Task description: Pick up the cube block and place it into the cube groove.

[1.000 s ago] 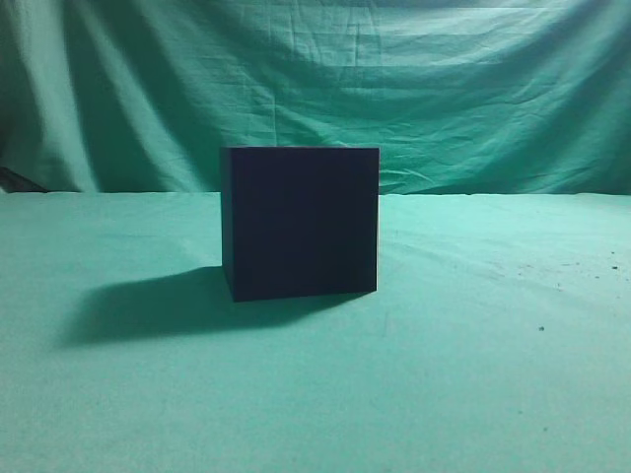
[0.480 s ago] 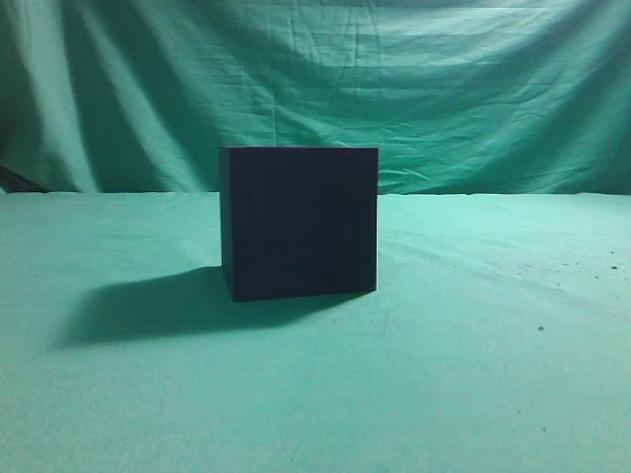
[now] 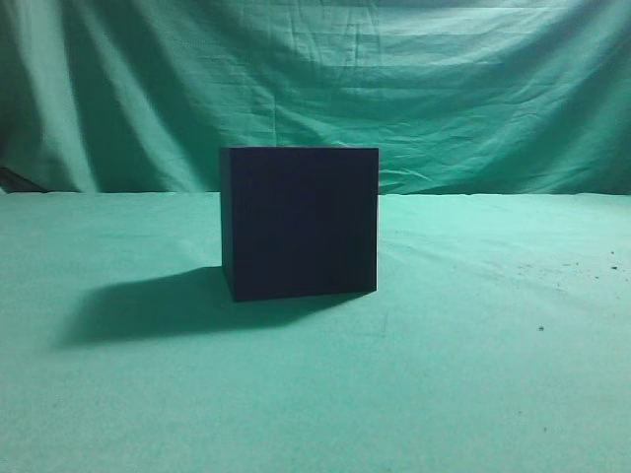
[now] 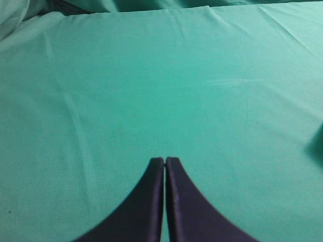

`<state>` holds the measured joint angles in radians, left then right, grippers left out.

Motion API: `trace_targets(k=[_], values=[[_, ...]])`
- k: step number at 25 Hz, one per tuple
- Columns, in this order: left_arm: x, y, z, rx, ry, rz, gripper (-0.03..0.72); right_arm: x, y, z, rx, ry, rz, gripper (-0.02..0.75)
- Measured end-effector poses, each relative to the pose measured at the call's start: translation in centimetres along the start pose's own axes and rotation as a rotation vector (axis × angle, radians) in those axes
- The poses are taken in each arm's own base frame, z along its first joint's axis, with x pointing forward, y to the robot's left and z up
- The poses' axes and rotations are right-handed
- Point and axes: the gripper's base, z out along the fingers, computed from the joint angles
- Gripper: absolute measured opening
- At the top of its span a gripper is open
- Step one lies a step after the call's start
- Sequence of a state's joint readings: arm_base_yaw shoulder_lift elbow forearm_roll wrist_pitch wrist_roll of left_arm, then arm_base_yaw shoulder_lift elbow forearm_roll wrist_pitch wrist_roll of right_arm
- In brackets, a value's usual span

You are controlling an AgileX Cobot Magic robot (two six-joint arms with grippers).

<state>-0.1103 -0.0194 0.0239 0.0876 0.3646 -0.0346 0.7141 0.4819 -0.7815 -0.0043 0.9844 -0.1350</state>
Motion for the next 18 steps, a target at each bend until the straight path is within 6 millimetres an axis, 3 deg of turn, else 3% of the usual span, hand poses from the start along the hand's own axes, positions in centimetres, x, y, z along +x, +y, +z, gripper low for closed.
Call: trace_targets(k=[8,18], values=[[0.0,0.0,0.0,0.000,0.000,0.000,0.000,4.5,-0.8,1.0,0.306,-0.303,0.148,0.000],[0.0,0.0,0.0,0.000,0.000,0.000,0.000,12.4,-0.8,5.1,0.569,-0.338,0.256,0.000]])
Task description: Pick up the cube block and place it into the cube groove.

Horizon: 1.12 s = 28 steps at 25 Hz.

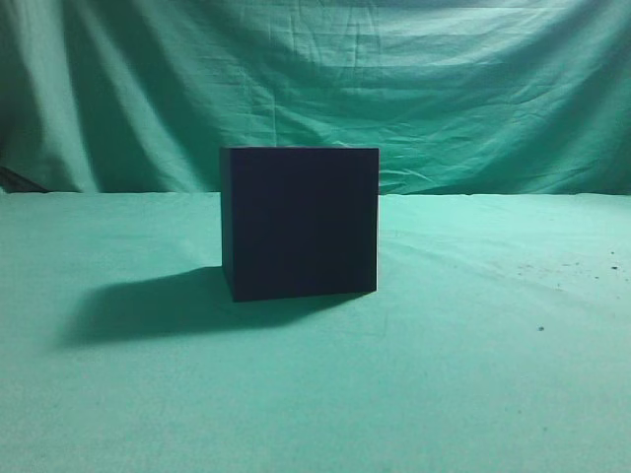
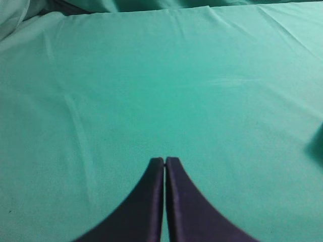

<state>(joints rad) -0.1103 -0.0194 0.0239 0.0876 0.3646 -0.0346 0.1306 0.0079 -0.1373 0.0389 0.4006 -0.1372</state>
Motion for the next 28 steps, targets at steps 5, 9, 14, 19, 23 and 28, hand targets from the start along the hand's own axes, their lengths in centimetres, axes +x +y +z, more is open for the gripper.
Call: trace_targets(k=[5,9,14,19,23,28], values=[[0.0,0.0,0.0,0.000,0.000,0.000,0.000,3.7,-0.1,1.1,0.075,0.088,0.068,0.000],[0.0,0.0,0.0,0.000,0.000,0.000,0.000,5.0,0.0,1.4,0.095,0.126,0.130,0.000],[0.0,0.0,0.0,0.000,0.000,0.000,0.000,5.1,0.0,1.4,0.094,0.129,0.137,0.000],[0.0,0.0,0.0,0.000,0.000,0.000,0.000,5.1,0.0,1.4,0.093,0.138,0.135,0.000],[0.0,0.0,0.0,0.000,0.000,0.000,0.000,5.1,0.0,1.4,0.093,0.137,0.137,0.000],[0.0,0.0,0.0,0.000,0.000,0.000,0.000,5.1,0.0,1.4,0.093,0.137,0.137,0.000]])
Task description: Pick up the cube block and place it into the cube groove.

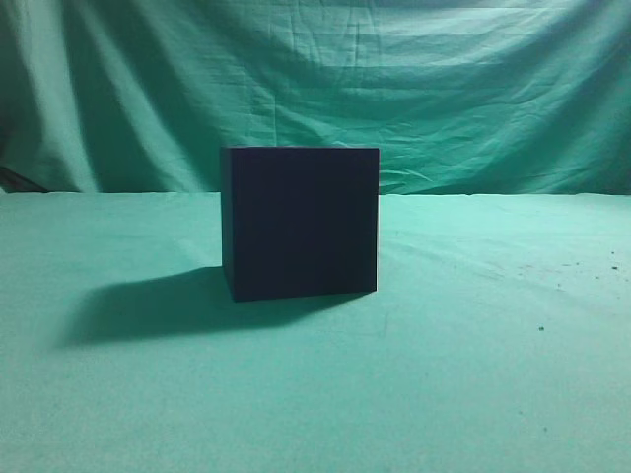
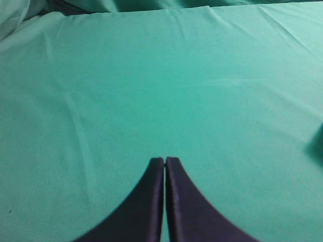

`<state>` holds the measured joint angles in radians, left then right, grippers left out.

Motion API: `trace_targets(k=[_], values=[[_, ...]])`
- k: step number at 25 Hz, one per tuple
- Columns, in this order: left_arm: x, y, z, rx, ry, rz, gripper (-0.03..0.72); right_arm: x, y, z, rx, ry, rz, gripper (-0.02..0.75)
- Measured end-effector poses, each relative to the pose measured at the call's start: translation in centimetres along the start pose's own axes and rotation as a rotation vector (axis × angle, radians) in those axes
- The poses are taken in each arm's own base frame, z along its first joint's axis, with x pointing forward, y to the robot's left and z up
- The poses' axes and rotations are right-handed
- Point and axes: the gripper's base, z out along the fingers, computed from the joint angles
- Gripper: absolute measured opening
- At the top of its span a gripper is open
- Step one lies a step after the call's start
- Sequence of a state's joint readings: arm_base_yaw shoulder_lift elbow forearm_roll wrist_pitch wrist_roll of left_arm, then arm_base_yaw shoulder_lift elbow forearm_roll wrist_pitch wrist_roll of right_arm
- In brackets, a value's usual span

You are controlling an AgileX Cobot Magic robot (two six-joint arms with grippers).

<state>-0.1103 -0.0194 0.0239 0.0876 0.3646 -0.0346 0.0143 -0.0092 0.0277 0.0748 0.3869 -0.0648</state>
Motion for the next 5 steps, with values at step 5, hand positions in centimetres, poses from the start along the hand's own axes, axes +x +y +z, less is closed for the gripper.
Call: trace_targets(k=[5], values=[[0.00,0.00,0.00,0.000,0.000,0.000,0.000,0.00,0.00,0.00,0.000,0.000,0.000,0.000]])
